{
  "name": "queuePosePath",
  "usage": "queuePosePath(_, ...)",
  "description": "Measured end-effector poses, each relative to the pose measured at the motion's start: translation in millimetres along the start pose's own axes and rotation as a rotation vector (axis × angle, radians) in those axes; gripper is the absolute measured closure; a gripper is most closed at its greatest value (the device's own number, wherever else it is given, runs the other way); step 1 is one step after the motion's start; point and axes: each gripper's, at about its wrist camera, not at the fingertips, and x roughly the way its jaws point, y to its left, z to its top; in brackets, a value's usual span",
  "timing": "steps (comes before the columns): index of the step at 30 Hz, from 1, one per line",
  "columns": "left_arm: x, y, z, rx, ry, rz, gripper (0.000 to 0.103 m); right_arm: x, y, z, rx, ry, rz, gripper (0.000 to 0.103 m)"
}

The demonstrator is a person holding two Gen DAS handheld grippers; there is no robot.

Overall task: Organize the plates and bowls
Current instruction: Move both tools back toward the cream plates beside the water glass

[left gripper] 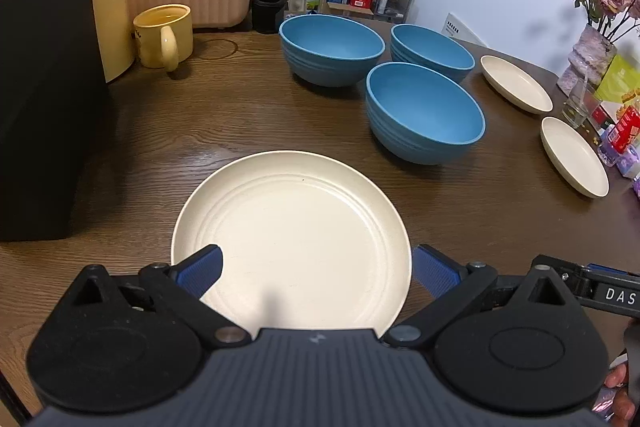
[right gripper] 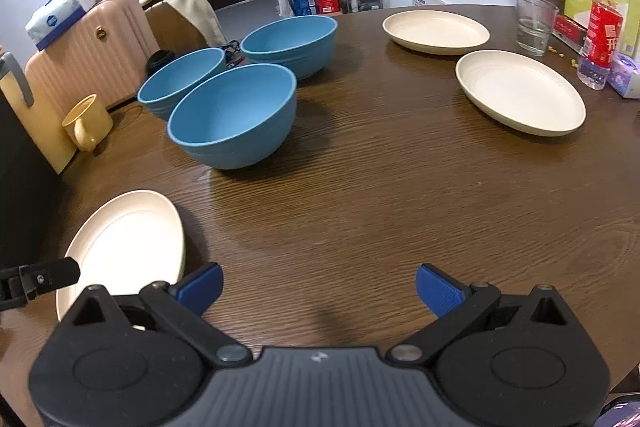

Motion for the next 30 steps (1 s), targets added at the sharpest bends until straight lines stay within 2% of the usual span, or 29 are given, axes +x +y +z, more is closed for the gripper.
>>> queuePosePath(14, 1, -32, 13, 0.002, 0.002, 0.016, 0.0, 0, -41, 24, 0.033, -0.007, -0.008, 0.0)
queuePosePath(30, 6, -92, 31, 0.047, 0.009, -0.015, 0.0, -8, -89, 43, 0.083, -0.021, -0.034, 0.0)
